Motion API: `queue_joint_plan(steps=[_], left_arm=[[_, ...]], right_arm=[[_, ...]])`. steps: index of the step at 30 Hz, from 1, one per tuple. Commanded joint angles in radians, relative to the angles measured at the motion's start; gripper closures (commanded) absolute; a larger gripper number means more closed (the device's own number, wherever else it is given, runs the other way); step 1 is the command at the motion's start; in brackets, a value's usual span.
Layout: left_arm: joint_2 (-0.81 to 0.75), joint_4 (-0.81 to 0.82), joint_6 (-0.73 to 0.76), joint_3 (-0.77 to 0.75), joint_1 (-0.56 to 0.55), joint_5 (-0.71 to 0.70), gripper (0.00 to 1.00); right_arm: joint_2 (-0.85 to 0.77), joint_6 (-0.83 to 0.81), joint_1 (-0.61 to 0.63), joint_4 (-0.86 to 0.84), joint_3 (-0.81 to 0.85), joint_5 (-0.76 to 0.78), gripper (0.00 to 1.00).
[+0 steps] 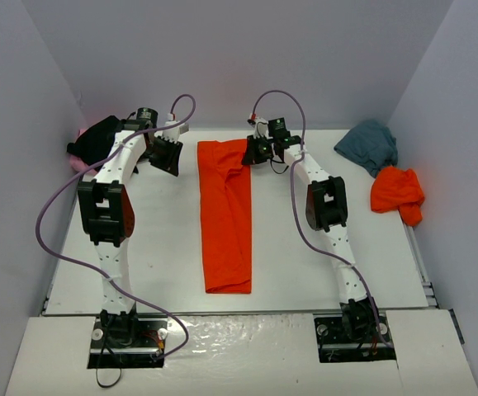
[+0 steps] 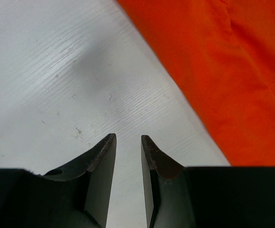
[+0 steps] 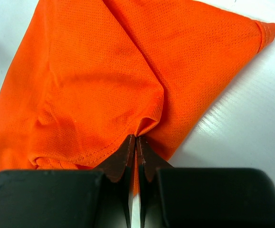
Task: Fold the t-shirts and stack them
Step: Fold the tshirt
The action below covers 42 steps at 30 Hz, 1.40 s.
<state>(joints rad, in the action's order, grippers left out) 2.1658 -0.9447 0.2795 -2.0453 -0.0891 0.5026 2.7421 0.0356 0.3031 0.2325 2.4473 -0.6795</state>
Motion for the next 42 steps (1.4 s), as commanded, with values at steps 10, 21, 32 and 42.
queue_joint_plan(steps=[10,21,32,42], left_arm=[[-0.06,0.001,0.009,-0.032,0.009,0.025,0.75],[-0.068,0.002,0.006,-0.024,0.009,0.025,0.75],[-0.078,0.007,0.007,-0.009,0.009,0.025,0.75],[-0.072,0.008,0.004,-0.013,0.01,0.027,0.75]], right_arm=[[-0.14,-0.019,0.007,-0.032,0.031,0.016,1.0],[-0.17,-0.009,0.007,-0.03,0.06,0.001,1.0],[-0.182,-0.017,-0.004,-0.023,0.041,0.002,1.0],[-0.234,-0.023,-0.061,-0.015,0.009,-0.017,1.0]])
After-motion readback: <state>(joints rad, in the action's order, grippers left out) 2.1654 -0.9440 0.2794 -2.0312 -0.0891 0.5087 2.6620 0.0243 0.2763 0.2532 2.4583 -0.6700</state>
